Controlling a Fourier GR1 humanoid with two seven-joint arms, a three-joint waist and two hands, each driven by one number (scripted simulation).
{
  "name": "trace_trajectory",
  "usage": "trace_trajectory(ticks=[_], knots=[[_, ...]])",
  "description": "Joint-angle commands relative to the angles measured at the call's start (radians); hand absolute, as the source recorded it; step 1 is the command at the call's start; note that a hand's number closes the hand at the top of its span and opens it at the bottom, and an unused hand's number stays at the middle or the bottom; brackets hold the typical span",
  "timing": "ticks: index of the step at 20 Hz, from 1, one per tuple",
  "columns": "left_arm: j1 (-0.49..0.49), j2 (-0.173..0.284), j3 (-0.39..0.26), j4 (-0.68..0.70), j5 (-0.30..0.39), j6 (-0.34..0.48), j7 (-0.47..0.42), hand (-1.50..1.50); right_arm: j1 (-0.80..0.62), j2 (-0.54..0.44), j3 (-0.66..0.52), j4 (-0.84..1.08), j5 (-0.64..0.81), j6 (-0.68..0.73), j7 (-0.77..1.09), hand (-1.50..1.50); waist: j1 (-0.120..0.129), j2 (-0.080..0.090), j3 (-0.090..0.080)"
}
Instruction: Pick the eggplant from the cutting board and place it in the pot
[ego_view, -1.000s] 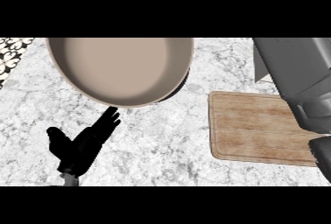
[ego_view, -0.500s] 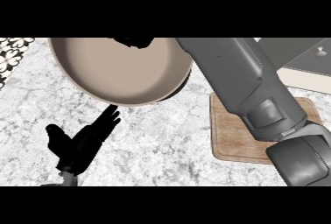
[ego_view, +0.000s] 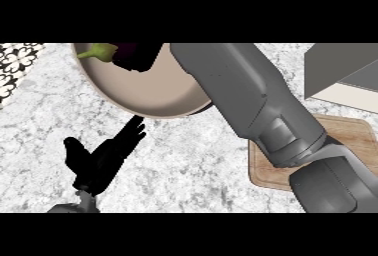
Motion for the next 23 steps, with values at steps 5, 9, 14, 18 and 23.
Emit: trace_trajectory(ticks=[5, 9, 14, 18, 23], knots=[[-0.067, -0.036, -0.036, 0.004, -0.004, -0.013, 0.003, 0.00, 0.046, 0.006, 0.026, 0.050, -0.221, 0.157, 0.050, -1.50, 0.057, 0.013, -0.001], [-0.107, -0.050, -0.031, 0.028, -0.022, 0.012, 0.015, 0.00, 0.058, 0.006, 0.047, 0.039, -0.323, 0.197, 0.044, -1.50, 0.064, 0.014, -0.001], [-0.107, -0.043, -0.024, 0.038, -0.016, -0.002, 0.016, 0.00, 0.074, 0.006, 0.044, 0.033, -0.438, 0.215, -0.001, -1.50, 0.057, 0.015, -0.001], [-0.130, -0.037, -0.008, 0.036, -0.009, -0.006, 0.021, 0.00, 0.040, 0.006, 0.036, 0.035, -0.504, 0.112, 0.017, -1.50, 0.042, 0.011, 0.000], [-0.084, -0.047, -0.007, 0.019, -0.022, 0.020, 0.012, 0.00, 0.061, 0.006, 0.003, 0.116, -0.521, 0.060, -0.045, -1.50, 0.024, 0.017, 0.001]])
